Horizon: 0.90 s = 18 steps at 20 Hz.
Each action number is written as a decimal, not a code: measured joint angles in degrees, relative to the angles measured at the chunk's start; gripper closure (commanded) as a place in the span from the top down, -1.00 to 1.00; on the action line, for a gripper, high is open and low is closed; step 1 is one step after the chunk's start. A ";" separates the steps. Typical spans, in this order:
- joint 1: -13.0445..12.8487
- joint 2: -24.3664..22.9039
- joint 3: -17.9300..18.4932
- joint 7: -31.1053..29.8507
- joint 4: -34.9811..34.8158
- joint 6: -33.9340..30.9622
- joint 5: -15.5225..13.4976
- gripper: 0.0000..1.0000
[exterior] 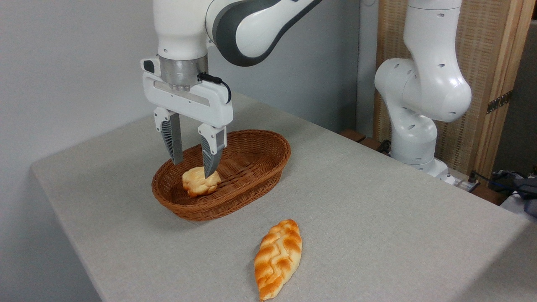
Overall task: Put bread into the basket
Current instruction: 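Raise the open gripper up out of the basket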
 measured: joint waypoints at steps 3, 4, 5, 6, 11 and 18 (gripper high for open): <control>0.73 -0.16 1.45 5.63 0.04 -1.47 0.30 1.00; 0.84 -0.23 1.98 7.30 0.05 -1.82 0.34 1.00; 0.99 -0.39 3.06 10.78 0.08 -2.35 0.36 1.00; 1.10 -0.62 4.32 14.15 0.12 -2.79 0.36 1.00; 1.34 -1.72 8.92 24.40 0.15 -3.66 0.36 1.00; 1.47 -2.23 11.81 33.36 0.14 -5.39 0.35 1.00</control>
